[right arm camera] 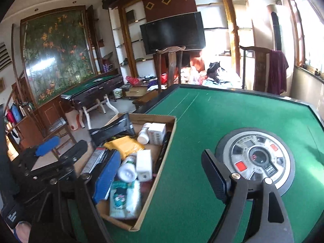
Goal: Organize objects
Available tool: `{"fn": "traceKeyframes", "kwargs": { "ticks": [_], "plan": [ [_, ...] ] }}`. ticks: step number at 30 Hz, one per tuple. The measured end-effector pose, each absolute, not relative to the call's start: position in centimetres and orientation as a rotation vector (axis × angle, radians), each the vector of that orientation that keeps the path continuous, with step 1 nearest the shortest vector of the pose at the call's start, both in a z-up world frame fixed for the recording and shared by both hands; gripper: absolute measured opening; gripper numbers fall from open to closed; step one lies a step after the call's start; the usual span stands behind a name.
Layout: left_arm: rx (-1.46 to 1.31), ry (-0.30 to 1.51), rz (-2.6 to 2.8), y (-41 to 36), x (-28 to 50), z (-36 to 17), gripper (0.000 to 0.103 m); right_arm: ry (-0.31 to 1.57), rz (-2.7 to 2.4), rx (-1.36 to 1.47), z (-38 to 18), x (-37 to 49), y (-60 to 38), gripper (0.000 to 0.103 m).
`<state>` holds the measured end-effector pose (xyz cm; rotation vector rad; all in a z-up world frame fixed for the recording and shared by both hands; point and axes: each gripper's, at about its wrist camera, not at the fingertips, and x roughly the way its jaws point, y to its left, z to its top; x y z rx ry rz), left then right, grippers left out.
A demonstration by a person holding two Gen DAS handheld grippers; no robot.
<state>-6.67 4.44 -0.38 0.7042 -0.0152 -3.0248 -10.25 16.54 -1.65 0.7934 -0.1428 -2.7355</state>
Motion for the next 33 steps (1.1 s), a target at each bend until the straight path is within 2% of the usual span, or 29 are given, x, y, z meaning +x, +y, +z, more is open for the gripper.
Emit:
{"fn": "traceKeyframes", "kwargs": {
  "ticks": [4,9,15,20,33],
  "plan": [
    [0.649,0.018,-3.027,2.7,-3.3,-0.1,0.080,-0.103,-2.699,0.818,-2.6,-9.6,15.1,0.082],
    [0.794,-0.003,-2.925,1.5,-2.6,-0.6,0.080,-0.068,-2.664,0.831,-3.7,-8.4,13.2,0.082],
    [0.660,-0.150,-2.886,2.1,-1.3,-1.7,0.080,-0.044,-2.665,0.820,-4.2,-7.1,12.2,0.082],
    [0.724,-0.069,-2.954,0.8,-1.8,-2.3,0.080,-0.035,-2.657,0.828,-4.5,-7.0,11.8,0.082],
    [0.715,-0.094,-2.944,1.0,-1.7,-2.9,0.080,0.011,-2.647,0.841,-5.3,-6.7,10.8,0.082]
  ]
}}
